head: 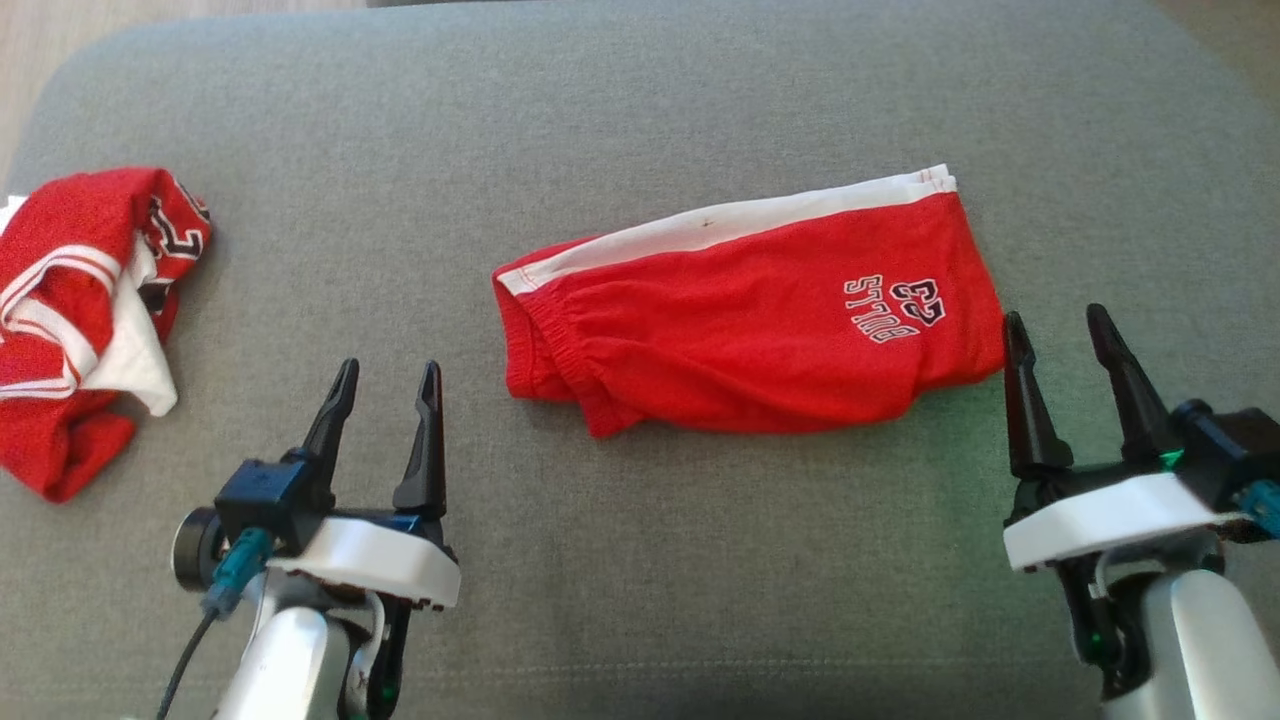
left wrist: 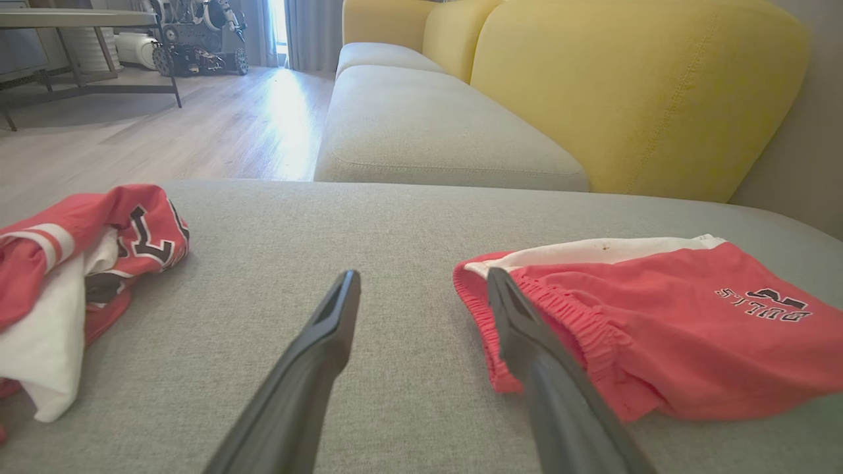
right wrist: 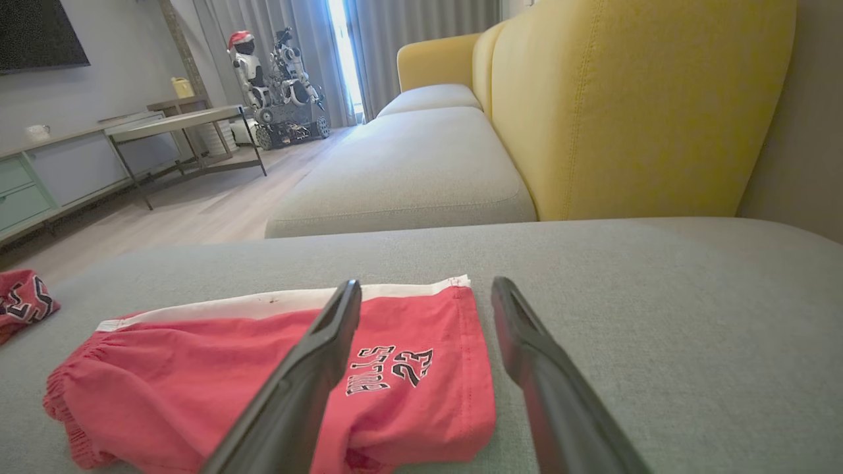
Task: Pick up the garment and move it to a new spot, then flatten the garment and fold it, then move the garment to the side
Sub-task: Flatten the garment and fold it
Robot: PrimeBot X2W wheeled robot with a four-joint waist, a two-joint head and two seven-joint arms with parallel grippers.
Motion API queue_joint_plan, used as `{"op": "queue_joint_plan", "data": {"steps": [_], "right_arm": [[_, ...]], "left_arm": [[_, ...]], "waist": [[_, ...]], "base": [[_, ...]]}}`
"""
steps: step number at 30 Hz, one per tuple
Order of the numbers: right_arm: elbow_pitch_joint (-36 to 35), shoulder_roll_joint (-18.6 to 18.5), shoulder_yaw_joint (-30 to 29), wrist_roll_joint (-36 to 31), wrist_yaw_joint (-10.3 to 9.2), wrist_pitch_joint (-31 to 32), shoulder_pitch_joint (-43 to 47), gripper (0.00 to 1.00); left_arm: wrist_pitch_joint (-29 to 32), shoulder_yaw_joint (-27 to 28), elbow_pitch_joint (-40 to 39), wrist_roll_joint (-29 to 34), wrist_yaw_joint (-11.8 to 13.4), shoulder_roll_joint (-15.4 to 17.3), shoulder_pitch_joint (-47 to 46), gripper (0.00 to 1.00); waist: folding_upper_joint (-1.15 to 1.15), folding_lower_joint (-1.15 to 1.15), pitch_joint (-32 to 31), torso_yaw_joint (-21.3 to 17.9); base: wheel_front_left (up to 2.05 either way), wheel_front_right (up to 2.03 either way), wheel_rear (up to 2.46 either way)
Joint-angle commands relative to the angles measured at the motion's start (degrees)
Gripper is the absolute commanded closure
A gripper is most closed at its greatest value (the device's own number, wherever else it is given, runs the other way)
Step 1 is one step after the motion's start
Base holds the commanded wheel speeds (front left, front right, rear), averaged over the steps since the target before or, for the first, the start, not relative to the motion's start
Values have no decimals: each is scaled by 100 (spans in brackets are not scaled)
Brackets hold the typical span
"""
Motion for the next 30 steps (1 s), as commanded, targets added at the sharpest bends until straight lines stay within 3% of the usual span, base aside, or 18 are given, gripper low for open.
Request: {"op": "queue_joint_plan", "data": {"steps": [1,7,10,20,21,22,30], "right_arm": [[-125,-34,54,24,-5,51,-149,0],[612,-212,-240,52,-5,211,-567,0],[1310,-289,-277,29,-5,470,-966,0],[2457,-84,-176,263,-5,1250,-1354,0],[2471,-61,-140,322,-5,1247,-1356,46],[2480,-33,-112,415,-5,1242,-1344,100],[2164,44,-104,707,-5,943,-904,100]], "left_arm": [[-69,247,-161,74,-16,36,-238,0],[-69,163,-194,143,-114,-52,-455,0],[-69,136,-207,184,-180,-110,-585,0],[-69,137,-179,253,-299,-228,-740,0],[-69,148,-178,259,-307,-236,-739,0],[-69,162,-177,267,-313,-243,-732,0],[-69,265,-157,352,-360,-259,-626,0]], "waist": [[0,0,41,33],[0,0,286,237],[0,0,481,333],[0,0,646,411],[0,0,640,402],[0,0,627,385],[0,0,439,234]], "base": [[0,0,0],[0,0,0],[0,0,0],[0,0,0],[0,0,0],[0,0,0],[0,0,0]]}}
